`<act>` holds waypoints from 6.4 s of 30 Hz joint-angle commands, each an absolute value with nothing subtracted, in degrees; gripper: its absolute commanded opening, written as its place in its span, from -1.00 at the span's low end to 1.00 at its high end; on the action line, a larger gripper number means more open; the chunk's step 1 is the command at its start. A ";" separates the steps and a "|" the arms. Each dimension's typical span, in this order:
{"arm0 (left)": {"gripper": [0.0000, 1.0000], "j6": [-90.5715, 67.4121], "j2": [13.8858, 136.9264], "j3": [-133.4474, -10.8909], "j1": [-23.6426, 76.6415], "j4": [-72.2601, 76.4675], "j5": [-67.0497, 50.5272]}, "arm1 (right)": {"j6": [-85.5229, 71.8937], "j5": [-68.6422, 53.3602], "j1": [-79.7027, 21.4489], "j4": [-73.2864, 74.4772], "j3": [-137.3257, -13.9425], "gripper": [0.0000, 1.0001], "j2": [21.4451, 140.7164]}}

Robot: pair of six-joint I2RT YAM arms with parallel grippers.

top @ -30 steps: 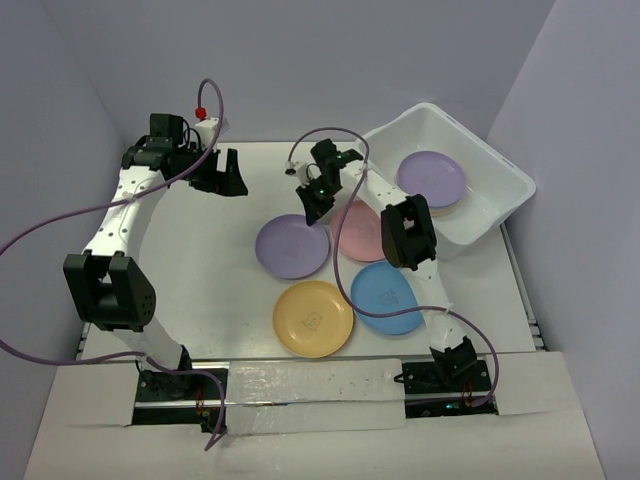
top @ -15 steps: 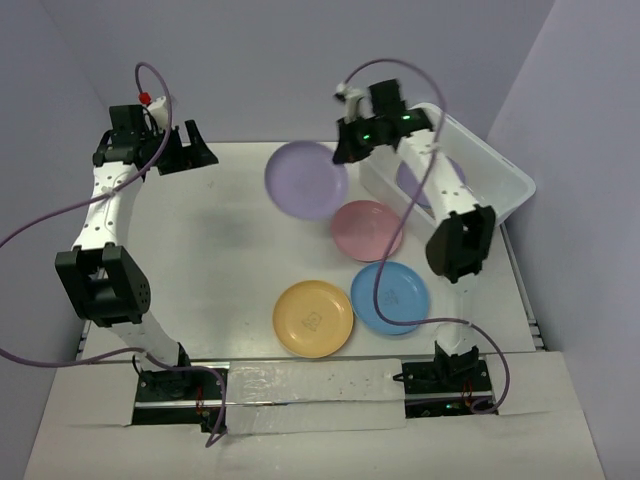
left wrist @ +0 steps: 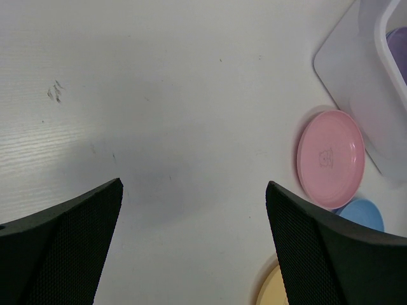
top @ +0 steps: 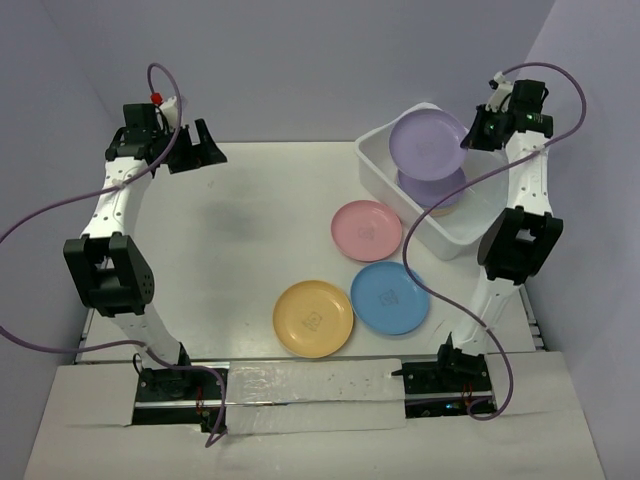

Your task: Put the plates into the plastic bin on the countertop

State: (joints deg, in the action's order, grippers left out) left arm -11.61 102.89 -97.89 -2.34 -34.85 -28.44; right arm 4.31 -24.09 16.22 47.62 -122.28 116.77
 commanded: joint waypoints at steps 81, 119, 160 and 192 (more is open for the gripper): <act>0.99 -11.31 98.44 -91.99 -2.72 -36.94 -11.69 | 9.34 -22.36 -32.94 43.63 -123.60 -1.00 108.21; 0.98 -11.26 100.13 -93.49 -0.53 -37.14 -8.92 | 6.74 -4.78 -8.00 53.72 -131.39 1.00 120.89; 0.98 3.72 92.41 -87.71 -1.23 -41.52 -28.18 | 96.52 -20.75 -24.14 82.67 -91.69 0.28 114.60; 0.99 3.46 96.99 -91.05 -1.31 -40.14 -28.00 | 88.67 -17.66 -19.35 82.94 -99.21 -1.00 114.78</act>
